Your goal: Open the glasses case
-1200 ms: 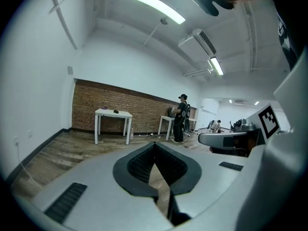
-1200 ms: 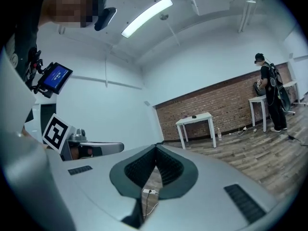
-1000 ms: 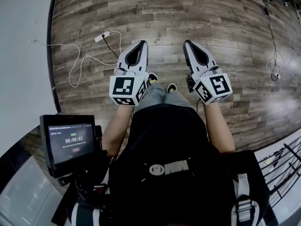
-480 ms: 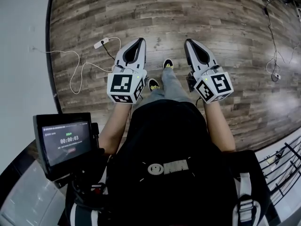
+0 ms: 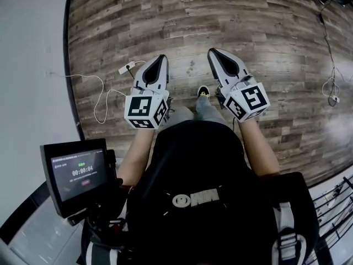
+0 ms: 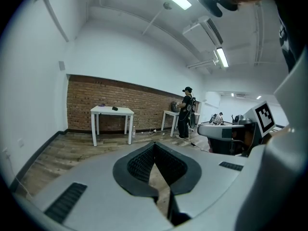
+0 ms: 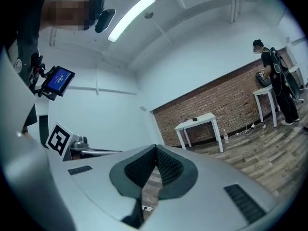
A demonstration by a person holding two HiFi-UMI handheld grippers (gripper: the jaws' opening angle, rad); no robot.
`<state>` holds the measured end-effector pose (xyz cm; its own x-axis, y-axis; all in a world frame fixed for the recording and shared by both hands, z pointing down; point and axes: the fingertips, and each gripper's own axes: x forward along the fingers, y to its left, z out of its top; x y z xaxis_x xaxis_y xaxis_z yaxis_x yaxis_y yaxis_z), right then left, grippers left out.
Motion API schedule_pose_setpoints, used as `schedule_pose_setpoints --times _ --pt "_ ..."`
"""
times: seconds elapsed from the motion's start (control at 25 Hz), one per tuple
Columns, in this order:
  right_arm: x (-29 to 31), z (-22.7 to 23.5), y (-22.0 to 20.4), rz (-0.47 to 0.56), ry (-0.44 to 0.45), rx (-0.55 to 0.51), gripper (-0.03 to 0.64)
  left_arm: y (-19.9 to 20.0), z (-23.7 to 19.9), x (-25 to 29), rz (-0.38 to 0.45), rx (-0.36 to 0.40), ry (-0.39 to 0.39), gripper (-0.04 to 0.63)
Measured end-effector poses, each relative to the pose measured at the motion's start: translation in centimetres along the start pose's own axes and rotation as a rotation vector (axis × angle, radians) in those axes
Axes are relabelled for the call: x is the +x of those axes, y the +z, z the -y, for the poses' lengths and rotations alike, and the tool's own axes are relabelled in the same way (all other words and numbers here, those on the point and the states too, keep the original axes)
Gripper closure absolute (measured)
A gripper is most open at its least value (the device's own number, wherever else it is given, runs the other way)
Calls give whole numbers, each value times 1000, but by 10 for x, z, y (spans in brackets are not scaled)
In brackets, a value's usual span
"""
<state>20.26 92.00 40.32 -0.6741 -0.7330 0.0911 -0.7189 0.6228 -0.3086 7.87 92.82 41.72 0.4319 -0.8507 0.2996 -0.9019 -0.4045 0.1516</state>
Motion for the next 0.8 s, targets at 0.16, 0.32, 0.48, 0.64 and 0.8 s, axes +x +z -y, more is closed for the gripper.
schedule_pose_setpoints --times 0.16,0.32,0.48,0.64,0.8 --pt "10 19 13 7 9 13 614 15 6 23 7 7 -4 591" --pt "31 33 19 12 10 20 614 20 -8 43 0 3 -8 591" --pt "62 40 22 7 -6 27 614 26 -36 59 -13 0 -16 591" --pt "100 42 24 -11 -19 1 614 35 -70 76 -2 -8 -24 591" --pt "136 44 28 -28 -35 -4 614 46 -103 91 12 -13 -37 591"
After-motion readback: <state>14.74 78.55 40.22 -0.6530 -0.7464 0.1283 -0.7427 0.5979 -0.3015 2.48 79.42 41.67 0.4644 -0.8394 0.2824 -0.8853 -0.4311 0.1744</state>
